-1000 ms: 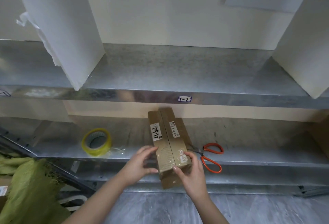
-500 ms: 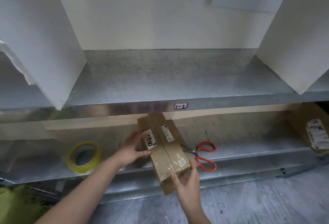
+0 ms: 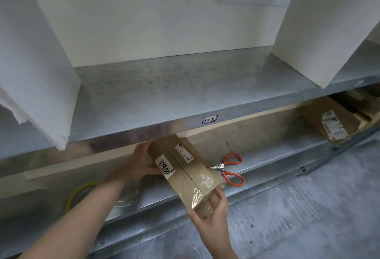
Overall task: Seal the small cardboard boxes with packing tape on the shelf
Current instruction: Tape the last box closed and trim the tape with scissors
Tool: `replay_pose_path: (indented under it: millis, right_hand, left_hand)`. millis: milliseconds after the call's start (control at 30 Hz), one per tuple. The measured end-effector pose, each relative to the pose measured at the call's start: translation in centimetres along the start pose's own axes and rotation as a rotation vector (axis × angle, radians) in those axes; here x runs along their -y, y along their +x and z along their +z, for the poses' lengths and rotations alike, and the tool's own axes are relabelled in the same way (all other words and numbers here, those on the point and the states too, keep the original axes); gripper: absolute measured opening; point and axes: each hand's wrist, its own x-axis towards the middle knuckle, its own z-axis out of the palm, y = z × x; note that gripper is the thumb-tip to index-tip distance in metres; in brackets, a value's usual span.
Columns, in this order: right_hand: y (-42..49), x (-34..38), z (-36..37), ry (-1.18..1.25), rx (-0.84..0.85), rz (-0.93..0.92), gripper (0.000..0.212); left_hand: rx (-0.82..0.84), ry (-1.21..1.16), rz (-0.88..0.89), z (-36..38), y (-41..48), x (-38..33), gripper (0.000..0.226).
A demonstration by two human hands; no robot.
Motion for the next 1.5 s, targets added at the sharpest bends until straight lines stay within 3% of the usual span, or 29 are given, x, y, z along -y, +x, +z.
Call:
replay_pose_path:
  millis: [100, 300, 533, 700, 833, 933, 1233, 1300, 1367, 1433, 1500]
  right_hand:
    - [0.1, 0.0, -1.2, -0.001, 0.032, -0.029, 0.119]
    - [3.5, 1.7, -3.7, -0.015, 0.074, -0.037, 0.106]
    - [7.5, 3.0, -4.6, 0.041, 0.265, 0.068, 0.085]
    - [9.6, 3.2, -5.3, 0.056, 0.374, 0.082, 0.085]
    - [11.4, 3.4, -6.0, 0.056, 0.461, 0.100, 0.091]
    - [12.7, 4.2, -6.3, -0.002, 0.528, 0.055, 0.095]
    - [16.9, 6.2, -7.7, -0.043, 0.581, -0.117, 0.075]
    - [17.7, 6.2, -8.0, -0.082, 0.601, -0.137, 0.072]
    - [18.2, 6.0, -7.8, -0.135, 0.584, -0.158, 0.062]
    - [18.5, 5.5, -7.1, -0.190, 0.553, -0.177, 0.054]
    - [19.0, 4.9, -6.4, -0.264, 0.473, -0.222, 0.055]
  left_hand:
    - [-0.008, 0.073, -0.025, 0.5, -1.9, 0.5, 0.124]
    - [-0.181, -0.189, -0.138, 1.0, -6.2, -0.2, 0.112]
    - [-0.308, -0.377, -0.133, 1.5, -10.2, -1.2, 0.078]
    - [-0.386, -0.492, -0.162, 2.6, -11.9, -2.3, 0.078]
    - [-0.488, -0.435, -0.219, 3.6, -13.3, -3.3, 0.081]
    - [-0.539, -0.568, -0.215, 4.0, -14.0, -4.2, 0.078]
    - [-0.537, -0.794, -0.298, 5.8, -14.8, -5.0, 0.061]
    - [-0.498, -0.820, -0.326, 6.2, -14.8, -4.6, 0.085]
    - [-0.349, -0.802, -0.364, 6.9, -14.8, -4.7, 0.101]
    - [-0.243, -0.720, -0.388, 7.8, -14.8, -4.9, 0.099]
    - [-0.246, -0.609, -0.397, 8.2, -14.9, -4.9, 0.097]
